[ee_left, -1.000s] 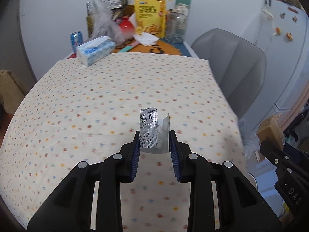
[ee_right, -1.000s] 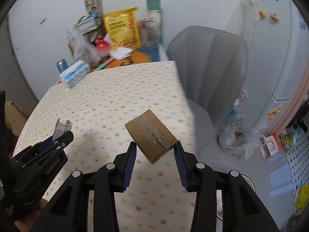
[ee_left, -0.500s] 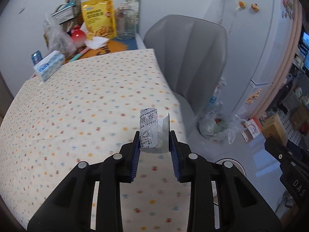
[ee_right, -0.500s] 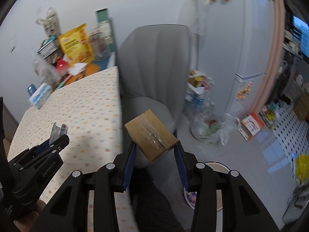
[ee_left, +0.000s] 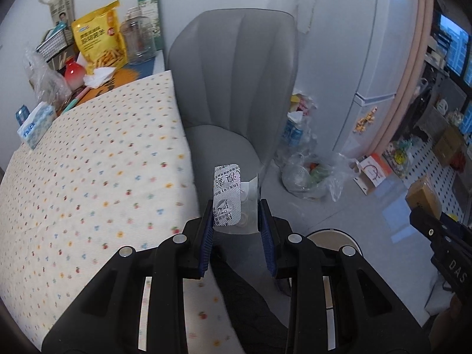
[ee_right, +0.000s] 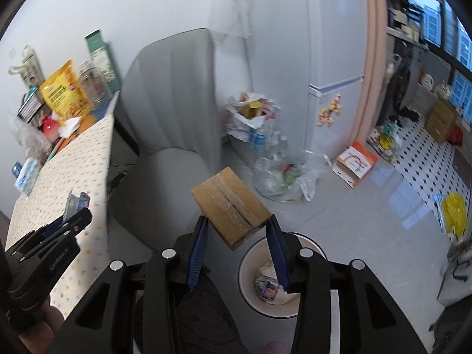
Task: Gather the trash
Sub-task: 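Carry the blister pack and brown box toward the white trash bin, then open the right gripper over the bin while the left gripper releases the blister pack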
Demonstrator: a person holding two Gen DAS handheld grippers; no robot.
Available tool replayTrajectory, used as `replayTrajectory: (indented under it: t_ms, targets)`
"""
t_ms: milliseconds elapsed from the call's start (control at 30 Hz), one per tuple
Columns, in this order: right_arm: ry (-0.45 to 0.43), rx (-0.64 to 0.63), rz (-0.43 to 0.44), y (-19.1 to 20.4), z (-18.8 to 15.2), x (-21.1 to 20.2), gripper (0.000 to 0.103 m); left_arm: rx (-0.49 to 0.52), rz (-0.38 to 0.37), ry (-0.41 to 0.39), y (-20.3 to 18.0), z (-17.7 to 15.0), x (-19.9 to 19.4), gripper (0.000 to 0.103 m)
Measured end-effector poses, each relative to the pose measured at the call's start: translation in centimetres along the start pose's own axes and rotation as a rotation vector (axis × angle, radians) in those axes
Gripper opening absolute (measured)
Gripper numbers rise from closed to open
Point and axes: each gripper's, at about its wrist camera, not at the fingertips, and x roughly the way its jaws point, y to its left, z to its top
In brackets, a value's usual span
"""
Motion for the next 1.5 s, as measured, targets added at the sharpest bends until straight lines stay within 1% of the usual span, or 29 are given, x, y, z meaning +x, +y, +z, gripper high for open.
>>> replayTrajectory:
  t_ms: [67,133,200,267,400,633,900,1000,1033,1067,1133,1167,1333,1500]
  targets:
    - [0.005,0.025,-0.03,-1.5,0.1,0.6,0.042,0.008,0.002,0.004,-0.8,0.1,0.2,0.029]
    - [0.004,0.037,-0.058,-2.9,0.1,0.9,0.062,0.021,0.003,0.009,-1.7,0.2,0.5,0.029]
    - [-0.004,0.049,-0.077,-4.0,0.0,0.9,0.062,0.036,-0.001,0.017,-2.8,0.1,0.8,0.029]
    - [0.008,0.068,-0.078,-5.2,-0.1,1.2,0.062,0.055,-0.008,0.024,-4.1,0.0,1.1,0.029]
    - [0.011,0.092,-0.094,-7.4,-0.5,1.1,0.064,0.094,-0.03,0.036,-6.6,-0.1,1.5,0.029]
    - [0.0,0.17,-0.154,-12.4,-1.6,-0.2,0.065,0.165,-0.088,0.049,-11.2,-0.5,1.7,0.029]
    - [-0.01,0.228,-0.22,-16.8,-3.2,-2.2,0.066,0.242,-0.169,0.073,-16.6,-1.5,2.1,0.029]
    - [-0.01,0.247,-0.245,-18.1,-3.7,-2.9,0.066,0.26,-0.199,0.083,-17.9,-1.7,2.0,0.036]
    - [-0.011,0.254,-0.252,-18.6,-3.9,-3.1,0.066,0.264,-0.197,0.084,-18.2,-1.7,2.0,0.049]
    - [-0.014,0.258,-0.256,-18.8,-4.0,-3.3,0.066,0.264,-0.195,0.08,-18.4,-1.6,1.9,0.066]
    - [-0.018,0.264,-0.259,-19.2,-4.2,-3.6,0.066,0.256,-0.206,0.056,-18.4,-1.4,1.3,0.078]
    - [-0.019,0.265,-0.257,-19.3,-4.2,-3.7,0.066,0.253,-0.21,0.049,-18.4,-1.3,1.1,0.082]
    - [-0.022,0.254,-0.238,-18.7,-4.2,-3.9,0.066,0.232,-0.204,0.028,-17.4,-0.6,0.3,0.088]
    - [-0.053,0.22,-0.216,-17.1,-3.5,-5.3,0.066,0.203,-0.19,-0.014,-15.4,-0.4,-1.6,0.093]
